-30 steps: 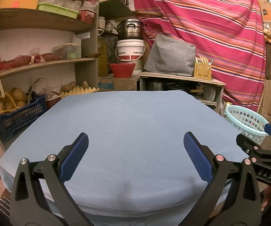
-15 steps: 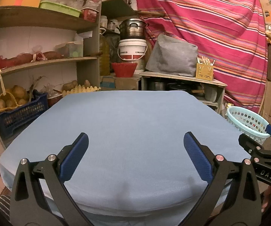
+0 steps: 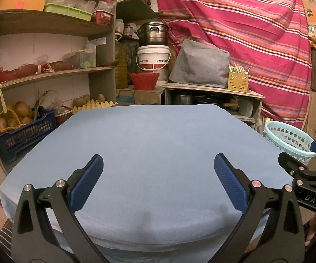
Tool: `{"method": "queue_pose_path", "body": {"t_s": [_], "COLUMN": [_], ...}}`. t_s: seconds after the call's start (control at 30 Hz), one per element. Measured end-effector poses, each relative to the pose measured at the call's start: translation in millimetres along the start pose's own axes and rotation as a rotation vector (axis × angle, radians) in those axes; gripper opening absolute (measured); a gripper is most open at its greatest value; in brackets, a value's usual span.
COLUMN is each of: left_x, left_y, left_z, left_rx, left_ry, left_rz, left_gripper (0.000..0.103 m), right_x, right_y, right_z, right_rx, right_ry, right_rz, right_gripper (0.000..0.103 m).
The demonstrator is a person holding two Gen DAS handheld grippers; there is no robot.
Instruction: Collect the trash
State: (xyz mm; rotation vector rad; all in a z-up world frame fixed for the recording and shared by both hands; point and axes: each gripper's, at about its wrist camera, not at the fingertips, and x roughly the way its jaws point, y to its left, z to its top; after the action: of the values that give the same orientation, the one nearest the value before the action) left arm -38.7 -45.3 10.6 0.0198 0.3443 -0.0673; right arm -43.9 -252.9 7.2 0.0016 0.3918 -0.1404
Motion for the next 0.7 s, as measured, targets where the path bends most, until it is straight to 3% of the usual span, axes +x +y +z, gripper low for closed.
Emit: {"method": "queue_pose_path", "body": {"t_s": [0.7], "left_x": [-1.1], "left_y": [-0.9], "left_z": [1.2], "left_rx": [-0.010], "left_ry": [-0.002], "left_rz": [0.007], "left_gripper": [0.098], "right_x": [-0.8], "right_y": [1.8], "right_z": [-0.1], "right_rx": [0.000], "right_ry": [0.000], "right_rz": [-0.001], "right_gripper": [0.098]}}
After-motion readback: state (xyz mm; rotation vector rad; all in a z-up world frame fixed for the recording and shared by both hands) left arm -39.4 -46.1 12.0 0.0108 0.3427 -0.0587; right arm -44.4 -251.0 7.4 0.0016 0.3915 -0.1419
